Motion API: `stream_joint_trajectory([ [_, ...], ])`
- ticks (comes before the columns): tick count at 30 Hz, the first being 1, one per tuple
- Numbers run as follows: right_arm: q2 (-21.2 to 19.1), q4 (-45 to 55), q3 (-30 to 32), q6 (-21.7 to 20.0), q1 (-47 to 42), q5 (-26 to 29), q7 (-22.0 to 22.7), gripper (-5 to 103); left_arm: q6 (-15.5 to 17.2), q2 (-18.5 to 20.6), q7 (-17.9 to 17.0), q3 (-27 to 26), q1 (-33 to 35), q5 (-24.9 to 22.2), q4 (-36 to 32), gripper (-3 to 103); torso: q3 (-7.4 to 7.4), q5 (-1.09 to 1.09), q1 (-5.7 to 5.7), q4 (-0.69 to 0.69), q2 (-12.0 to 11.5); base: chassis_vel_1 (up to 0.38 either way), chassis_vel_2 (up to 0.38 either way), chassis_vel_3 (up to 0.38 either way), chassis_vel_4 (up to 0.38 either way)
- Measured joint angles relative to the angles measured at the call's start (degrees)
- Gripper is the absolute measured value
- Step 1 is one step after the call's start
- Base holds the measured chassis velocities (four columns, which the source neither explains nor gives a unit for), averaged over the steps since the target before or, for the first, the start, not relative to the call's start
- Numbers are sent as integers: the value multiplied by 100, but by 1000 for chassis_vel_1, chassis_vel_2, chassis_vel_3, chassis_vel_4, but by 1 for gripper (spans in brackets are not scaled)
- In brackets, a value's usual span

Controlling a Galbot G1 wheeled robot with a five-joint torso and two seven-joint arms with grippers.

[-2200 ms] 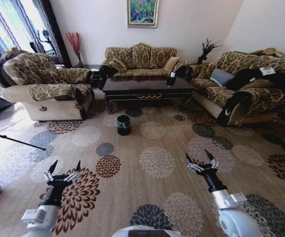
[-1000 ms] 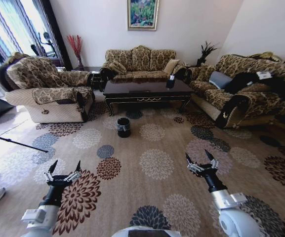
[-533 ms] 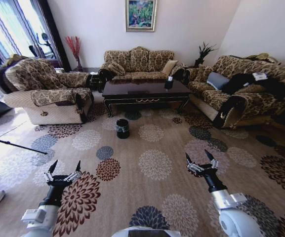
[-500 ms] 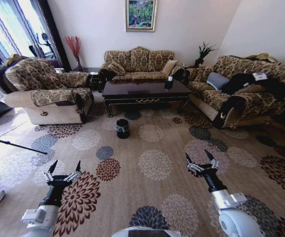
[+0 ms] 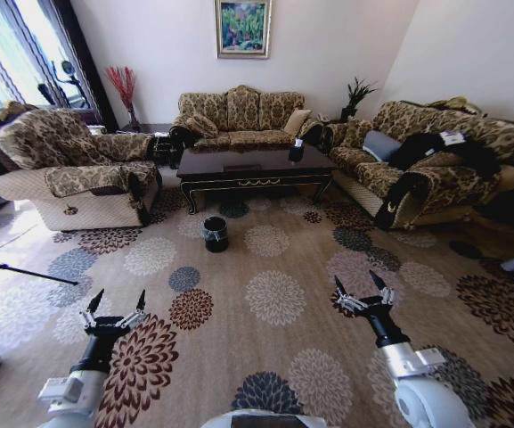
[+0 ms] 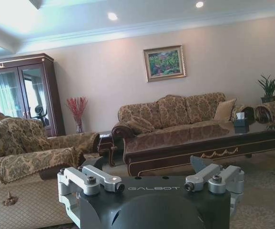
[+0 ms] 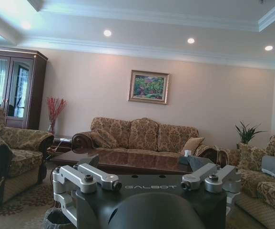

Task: Move to the front of the table and pick up the trash from the floor, then place it into the trash bin.

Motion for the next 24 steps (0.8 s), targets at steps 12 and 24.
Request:
stream_joint_trajectory([
  [12,0,0,0,0,0,0,0,100,0,0,0,0,0,0,0,100,137,0,120,2,261,0,0,0,0],
  [24,0,0,0,0,0,0,0,100,0,0,0,0,0,0,0,100,132,0,116,0,248,0,0,0,0],
])
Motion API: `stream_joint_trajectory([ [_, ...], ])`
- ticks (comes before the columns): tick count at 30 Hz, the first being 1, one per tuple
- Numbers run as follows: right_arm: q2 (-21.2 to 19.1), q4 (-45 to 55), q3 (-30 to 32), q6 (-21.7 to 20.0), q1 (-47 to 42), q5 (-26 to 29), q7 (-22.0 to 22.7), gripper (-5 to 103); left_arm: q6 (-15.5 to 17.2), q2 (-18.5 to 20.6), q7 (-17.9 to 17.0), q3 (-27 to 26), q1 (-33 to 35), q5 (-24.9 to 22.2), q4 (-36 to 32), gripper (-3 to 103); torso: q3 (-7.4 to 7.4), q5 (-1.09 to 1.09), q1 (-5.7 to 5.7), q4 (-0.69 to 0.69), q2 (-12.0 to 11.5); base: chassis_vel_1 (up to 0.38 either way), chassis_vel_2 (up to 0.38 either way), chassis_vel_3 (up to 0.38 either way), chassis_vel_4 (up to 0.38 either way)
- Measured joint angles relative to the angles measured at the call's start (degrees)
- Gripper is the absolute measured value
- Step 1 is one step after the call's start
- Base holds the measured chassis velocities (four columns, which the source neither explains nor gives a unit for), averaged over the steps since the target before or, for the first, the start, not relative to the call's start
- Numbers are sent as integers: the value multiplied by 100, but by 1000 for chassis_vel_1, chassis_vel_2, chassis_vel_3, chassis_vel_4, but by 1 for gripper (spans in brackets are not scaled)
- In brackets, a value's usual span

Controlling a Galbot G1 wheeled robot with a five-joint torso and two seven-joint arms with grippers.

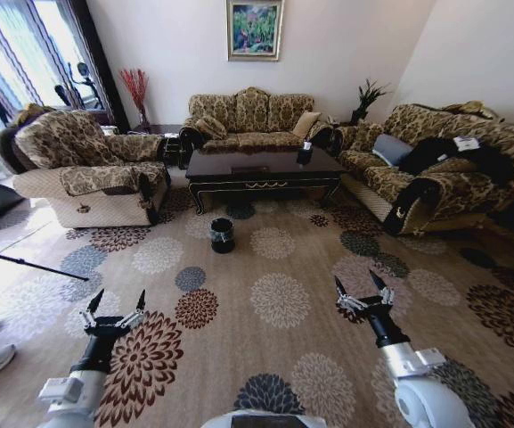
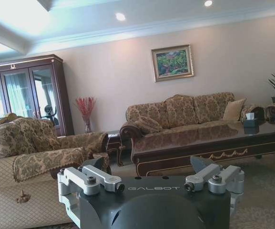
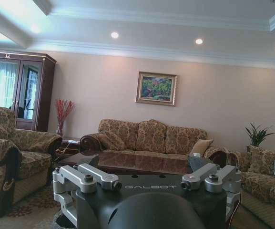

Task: Move to the front of the table and pick up the trash from the floor, then place it into the trash bin.

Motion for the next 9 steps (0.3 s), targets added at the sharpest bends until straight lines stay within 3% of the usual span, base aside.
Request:
stream_joint_trajectory([
  [9,0,0,0,0,0,0,0,100,0,0,0,0,0,0,0,100,-13,0,-11,1,-21,0,0,0,0],
])
